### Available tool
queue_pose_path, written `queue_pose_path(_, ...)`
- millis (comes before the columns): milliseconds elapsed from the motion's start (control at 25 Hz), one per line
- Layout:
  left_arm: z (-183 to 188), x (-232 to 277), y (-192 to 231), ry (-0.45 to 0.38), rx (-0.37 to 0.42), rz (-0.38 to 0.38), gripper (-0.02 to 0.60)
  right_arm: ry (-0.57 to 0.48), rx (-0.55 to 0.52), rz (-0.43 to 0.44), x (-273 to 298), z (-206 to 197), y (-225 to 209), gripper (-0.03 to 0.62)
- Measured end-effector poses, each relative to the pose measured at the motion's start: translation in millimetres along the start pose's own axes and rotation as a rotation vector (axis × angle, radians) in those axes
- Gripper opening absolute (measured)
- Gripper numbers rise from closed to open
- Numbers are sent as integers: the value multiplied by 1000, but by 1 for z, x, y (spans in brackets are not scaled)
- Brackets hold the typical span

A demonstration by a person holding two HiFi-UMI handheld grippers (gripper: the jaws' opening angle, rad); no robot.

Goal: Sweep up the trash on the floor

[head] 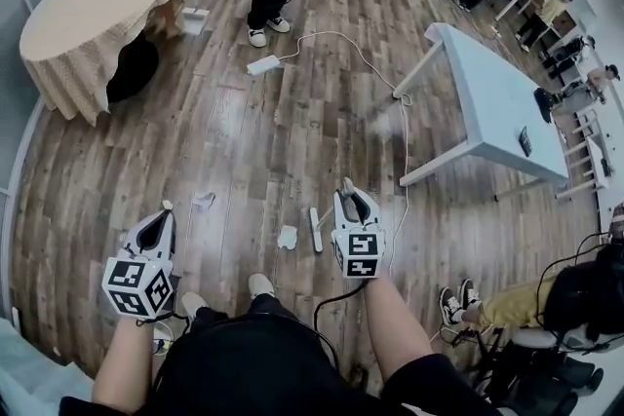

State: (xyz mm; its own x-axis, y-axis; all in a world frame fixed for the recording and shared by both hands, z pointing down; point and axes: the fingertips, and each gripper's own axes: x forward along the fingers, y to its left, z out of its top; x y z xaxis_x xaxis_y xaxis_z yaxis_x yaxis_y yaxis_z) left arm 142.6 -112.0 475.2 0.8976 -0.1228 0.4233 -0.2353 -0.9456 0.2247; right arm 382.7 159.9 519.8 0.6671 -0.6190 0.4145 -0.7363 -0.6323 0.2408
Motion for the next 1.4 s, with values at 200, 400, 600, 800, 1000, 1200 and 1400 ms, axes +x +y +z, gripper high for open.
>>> queue_pose_path(200, 4, -5, -1, -8, 16, 32, -5, -6, 31, 19, 12, -8, 19, 109)
queue_pose_path(400, 3, -13, 2, -13, 4, 64, -5, -1, 87, 92, 20, -3, 57, 109)
queue_pose_path(600, -5, -27, 3, -17, -4, 89, -5, 6, 95, 178, 18, 0, 97, 110)
queue_pose_path(800, -9, -48, 21, -26, -29, 133, -5, -19, 129, 233, 25, 21, 128, 112)
queue_pose_path(1000, -19, -76, 43, -34, -74, 203, -5, -35, 157, 289, 37, 50, 158, 112)
queue_pose_path(1200, -34, -109, 70, -42, -112, 280, -5, -39, 164, 343, 49, 71, 202, 112)
queue_pose_path(1400, -45, -144, 98, -63, -146, 357, -5, -50, 123, 435, 54, 91, 264, 112)
